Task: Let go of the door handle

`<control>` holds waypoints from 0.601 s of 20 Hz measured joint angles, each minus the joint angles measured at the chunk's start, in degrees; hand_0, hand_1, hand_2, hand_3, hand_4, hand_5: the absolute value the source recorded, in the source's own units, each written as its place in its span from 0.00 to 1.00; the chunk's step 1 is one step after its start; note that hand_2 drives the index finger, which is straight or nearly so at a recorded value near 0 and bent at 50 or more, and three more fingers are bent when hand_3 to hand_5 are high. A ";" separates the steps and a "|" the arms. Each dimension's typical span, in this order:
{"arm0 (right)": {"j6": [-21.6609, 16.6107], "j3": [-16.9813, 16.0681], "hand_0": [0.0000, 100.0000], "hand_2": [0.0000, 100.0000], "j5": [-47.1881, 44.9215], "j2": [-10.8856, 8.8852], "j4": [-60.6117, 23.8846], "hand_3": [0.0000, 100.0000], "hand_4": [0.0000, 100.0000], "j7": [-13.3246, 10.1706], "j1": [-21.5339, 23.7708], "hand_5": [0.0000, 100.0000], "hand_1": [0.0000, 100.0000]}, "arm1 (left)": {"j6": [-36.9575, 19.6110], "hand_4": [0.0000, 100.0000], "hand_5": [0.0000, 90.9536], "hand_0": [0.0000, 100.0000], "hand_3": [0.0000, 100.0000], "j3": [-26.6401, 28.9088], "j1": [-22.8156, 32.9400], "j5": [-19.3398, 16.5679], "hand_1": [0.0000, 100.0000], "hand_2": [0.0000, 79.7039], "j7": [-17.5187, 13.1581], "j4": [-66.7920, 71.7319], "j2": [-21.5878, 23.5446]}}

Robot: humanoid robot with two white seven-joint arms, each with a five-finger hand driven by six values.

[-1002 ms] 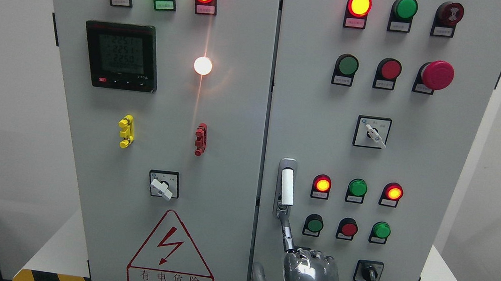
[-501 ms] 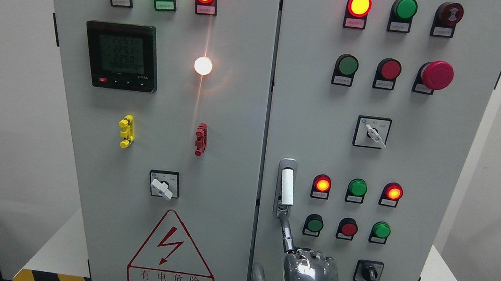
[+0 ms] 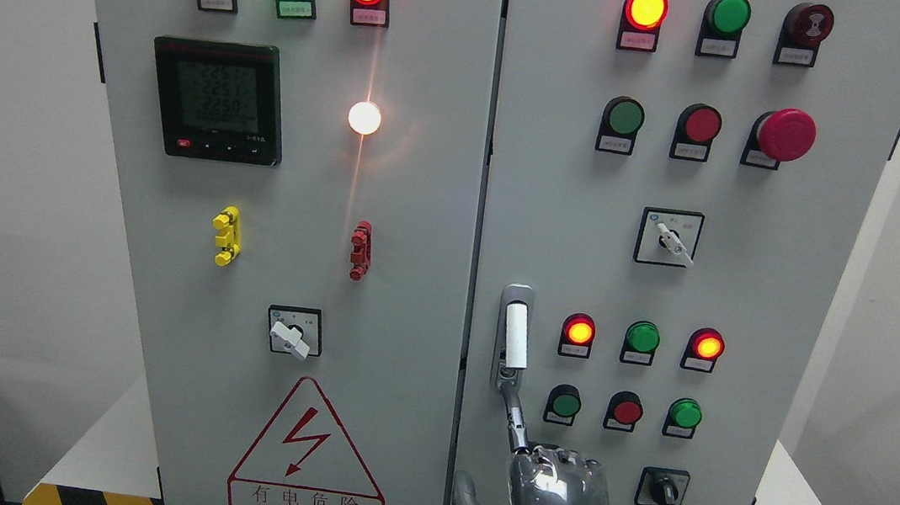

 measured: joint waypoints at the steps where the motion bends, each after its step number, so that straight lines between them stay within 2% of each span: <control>1: -0.01 0.00 0.43 0.00 0.01 -0.01 0.00 0.92 0.93 0.00 -0.01 1.00 0.25 | 0.00 0.00 0.00 0.12 0.00 0.00 0.00 0.00 0.56 0.00 0.00 0.00 0.00; 12: -0.04 -0.02 0.43 0.00 0.57 -0.01 -0.12 0.91 0.93 0.05 -0.04 1.00 0.25 | 0.00 0.00 0.00 0.12 0.00 0.00 0.00 0.00 0.56 0.00 0.00 0.01 0.00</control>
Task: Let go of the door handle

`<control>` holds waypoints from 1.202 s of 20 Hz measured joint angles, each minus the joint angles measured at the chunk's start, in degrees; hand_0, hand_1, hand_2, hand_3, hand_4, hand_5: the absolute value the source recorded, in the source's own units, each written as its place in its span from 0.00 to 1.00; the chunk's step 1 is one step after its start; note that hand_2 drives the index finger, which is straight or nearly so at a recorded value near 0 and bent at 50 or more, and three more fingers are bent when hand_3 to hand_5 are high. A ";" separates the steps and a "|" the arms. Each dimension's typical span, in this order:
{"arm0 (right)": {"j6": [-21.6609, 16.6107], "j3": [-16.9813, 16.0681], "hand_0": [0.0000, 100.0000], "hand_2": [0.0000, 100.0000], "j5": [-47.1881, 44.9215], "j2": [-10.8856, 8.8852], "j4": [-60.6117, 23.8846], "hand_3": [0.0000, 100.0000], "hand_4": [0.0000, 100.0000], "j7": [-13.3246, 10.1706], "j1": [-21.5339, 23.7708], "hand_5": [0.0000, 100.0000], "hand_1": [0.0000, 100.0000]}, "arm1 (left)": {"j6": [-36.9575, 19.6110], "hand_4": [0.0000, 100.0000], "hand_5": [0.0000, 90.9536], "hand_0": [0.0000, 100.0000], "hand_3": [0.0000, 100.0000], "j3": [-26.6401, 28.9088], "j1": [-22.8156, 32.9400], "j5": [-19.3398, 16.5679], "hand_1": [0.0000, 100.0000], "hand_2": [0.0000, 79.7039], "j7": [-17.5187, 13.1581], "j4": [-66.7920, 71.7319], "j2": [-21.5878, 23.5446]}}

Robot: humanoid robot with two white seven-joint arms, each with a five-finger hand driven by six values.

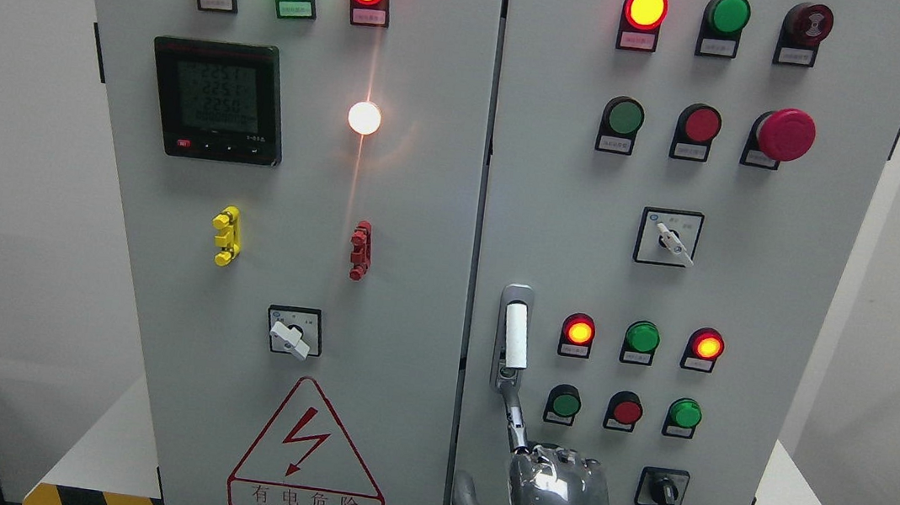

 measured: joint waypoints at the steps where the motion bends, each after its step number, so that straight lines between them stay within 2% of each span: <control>1: 0.00 0.00 0.43 0.00 0.02 0.00 -0.14 0.91 0.93 0.10 0.00 1.00 0.25 | 0.00 0.00 0.00 0.12 0.00 0.00 0.00 0.00 0.56 0.00 0.00 0.00 0.00; 10: 0.00 -0.03 0.43 0.04 0.09 0.01 -1.75 0.90 0.92 0.75 -0.01 1.00 0.25 | 0.00 0.00 0.00 0.12 0.00 0.00 0.00 -0.01 0.56 0.00 0.00 -0.01 0.00; 18: 0.00 -0.03 0.43 0.07 0.06 0.01 -2.79 0.88 0.91 -0.18 0.01 1.00 0.25 | 0.00 0.00 0.00 0.12 0.00 0.00 0.00 -0.01 0.56 0.00 0.00 -0.01 0.00; 24: 0.00 -0.05 0.45 0.17 -0.01 0.01 -3.46 0.84 0.89 -0.43 0.22 1.00 0.27 | 0.00 0.00 0.00 0.12 0.00 0.00 0.00 -0.01 0.56 0.00 0.00 -0.02 0.00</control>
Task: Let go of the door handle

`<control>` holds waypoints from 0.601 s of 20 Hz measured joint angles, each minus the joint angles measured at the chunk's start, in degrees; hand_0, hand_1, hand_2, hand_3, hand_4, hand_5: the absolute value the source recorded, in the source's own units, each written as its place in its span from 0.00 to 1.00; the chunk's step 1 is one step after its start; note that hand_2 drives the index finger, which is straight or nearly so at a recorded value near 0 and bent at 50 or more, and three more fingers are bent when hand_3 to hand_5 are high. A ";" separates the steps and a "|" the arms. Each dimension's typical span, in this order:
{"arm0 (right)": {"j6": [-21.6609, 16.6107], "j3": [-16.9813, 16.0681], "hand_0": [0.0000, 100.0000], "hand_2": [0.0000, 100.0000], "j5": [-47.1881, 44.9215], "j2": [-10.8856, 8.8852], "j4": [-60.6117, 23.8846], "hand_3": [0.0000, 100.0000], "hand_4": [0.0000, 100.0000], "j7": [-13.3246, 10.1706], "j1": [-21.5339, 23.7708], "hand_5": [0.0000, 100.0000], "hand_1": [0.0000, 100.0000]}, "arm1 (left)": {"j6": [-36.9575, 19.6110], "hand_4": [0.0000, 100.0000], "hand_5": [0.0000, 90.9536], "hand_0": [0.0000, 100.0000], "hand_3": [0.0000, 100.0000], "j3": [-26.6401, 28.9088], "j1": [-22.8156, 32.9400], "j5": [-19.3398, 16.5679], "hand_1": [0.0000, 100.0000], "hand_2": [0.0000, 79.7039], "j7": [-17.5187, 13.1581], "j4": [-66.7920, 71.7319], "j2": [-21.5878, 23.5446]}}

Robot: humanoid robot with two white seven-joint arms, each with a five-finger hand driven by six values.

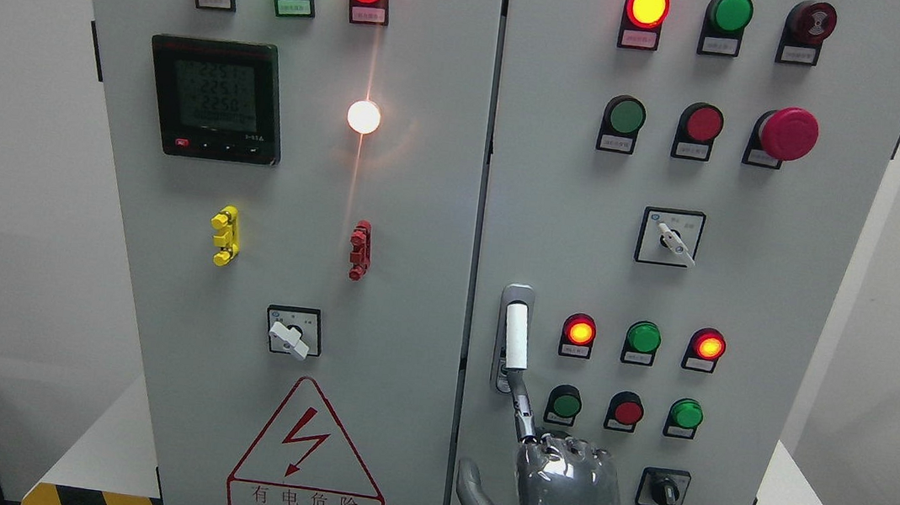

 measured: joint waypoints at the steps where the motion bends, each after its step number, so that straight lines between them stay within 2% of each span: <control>1: 0.00 -0.01 0.47 0.19 -0.03 0.00 -0.15 0.82 0.88 -0.01 0.09 0.99 0.28 | 0.00 0.00 0.00 0.12 0.00 0.00 0.00 0.00 0.56 0.00 0.00 0.00 0.00; 5: -0.23 -0.13 0.49 0.27 -0.13 -0.02 -1.13 0.78 0.84 -0.20 0.94 0.95 0.29 | 0.00 0.00 0.00 0.12 0.00 0.00 0.00 0.00 0.56 0.00 0.00 0.00 0.00; 6: -0.30 -0.18 0.49 0.32 -0.16 -0.02 -1.39 0.77 0.83 -0.22 1.18 0.94 0.29 | 0.00 0.00 0.00 0.12 0.00 0.00 0.00 0.00 0.56 0.00 0.00 0.00 0.00; 10: -0.36 -0.40 0.40 0.52 -0.19 -0.06 -2.51 0.78 0.82 0.13 1.97 0.91 0.30 | 0.00 0.00 0.00 0.12 0.00 0.00 0.00 0.01 0.56 0.00 0.00 -0.01 0.00; 12: -0.36 -0.66 0.33 0.61 -0.20 -0.13 -3.02 0.82 0.82 0.33 2.15 0.90 0.29 | 0.00 0.00 0.00 0.12 0.00 0.00 0.00 0.01 0.56 0.00 0.00 -0.01 0.00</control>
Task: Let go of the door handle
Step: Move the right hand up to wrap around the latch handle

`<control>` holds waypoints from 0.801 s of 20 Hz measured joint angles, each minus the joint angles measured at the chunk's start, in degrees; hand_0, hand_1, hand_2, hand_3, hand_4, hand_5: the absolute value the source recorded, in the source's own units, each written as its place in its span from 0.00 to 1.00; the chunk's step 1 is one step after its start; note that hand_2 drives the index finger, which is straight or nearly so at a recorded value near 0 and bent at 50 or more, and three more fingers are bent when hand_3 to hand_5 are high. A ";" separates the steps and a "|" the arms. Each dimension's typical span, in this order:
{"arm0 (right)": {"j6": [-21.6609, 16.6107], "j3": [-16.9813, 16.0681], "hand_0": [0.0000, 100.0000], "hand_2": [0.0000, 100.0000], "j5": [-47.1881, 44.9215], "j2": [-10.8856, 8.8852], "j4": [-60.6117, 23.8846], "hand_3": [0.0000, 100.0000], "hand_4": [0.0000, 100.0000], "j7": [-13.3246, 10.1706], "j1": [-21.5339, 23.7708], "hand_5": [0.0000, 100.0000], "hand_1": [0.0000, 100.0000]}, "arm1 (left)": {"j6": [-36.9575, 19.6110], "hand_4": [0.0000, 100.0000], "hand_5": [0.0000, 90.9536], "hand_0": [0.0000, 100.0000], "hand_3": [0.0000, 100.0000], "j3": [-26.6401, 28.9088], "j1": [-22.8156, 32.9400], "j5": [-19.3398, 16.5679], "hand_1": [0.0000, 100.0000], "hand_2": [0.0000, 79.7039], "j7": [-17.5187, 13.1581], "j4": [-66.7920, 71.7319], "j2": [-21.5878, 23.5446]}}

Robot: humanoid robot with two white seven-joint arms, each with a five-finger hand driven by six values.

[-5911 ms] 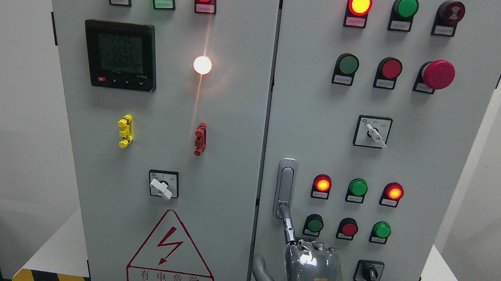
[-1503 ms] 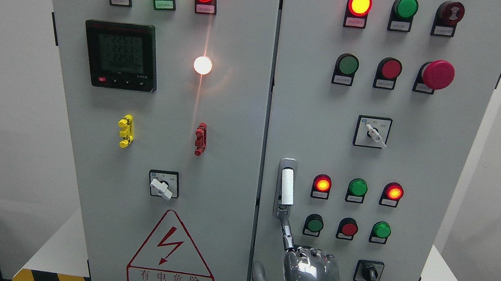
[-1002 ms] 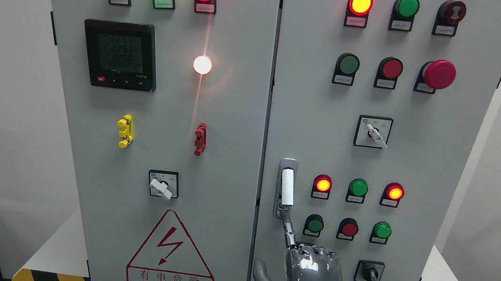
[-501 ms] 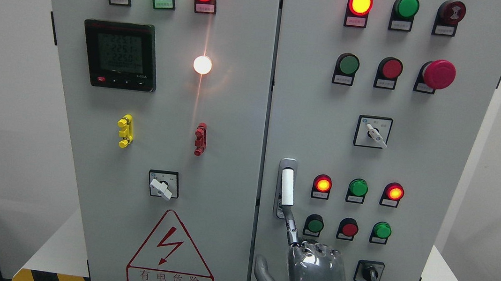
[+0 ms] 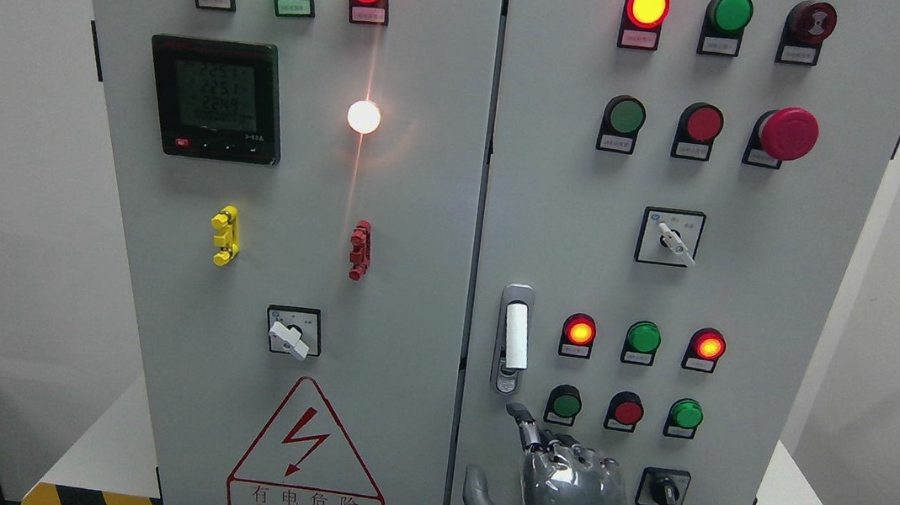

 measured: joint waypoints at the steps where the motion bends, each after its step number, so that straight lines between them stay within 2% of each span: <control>1: 0.00 -0.13 0.32 0.63 0.00 -0.04 -0.24 0.84 0.81 0.05 0.02 0.90 0.28 | 0.00 0.00 0.00 0.12 0.00 0.00 0.00 0.00 0.56 0.00 0.00 -0.01 0.00; 6: -0.11 -0.76 0.21 0.78 0.13 -0.28 -1.33 1.00 0.85 0.20 -0.16 0.90 0.26 | 0.00 0.00 0.00 0.12 0.00 0.00 0.00 0.00 0.56 0.00 0.00 0.00 0.00; 12: -0.14 -1.22 0.18 0.87 0.32 -0.47 -2.08 1.00 0.91 2.00 -1.54 0.92 0.25 | 0.00 0.00 0.00 0.12 0.00 0.00 0.00 0.02 0.56 0.00 0.00 0.01 0.00; 16: -0.14 -1.44 0.17 0.90 0.69 -0.56 -2.33 1.00 0.92 2.46 -2.89 0.93 0.31 | 0.00 0.00 0.00 0.12 0.00 0.00 0.00 0.02 0.56 0.00 0.00 0.01 0.00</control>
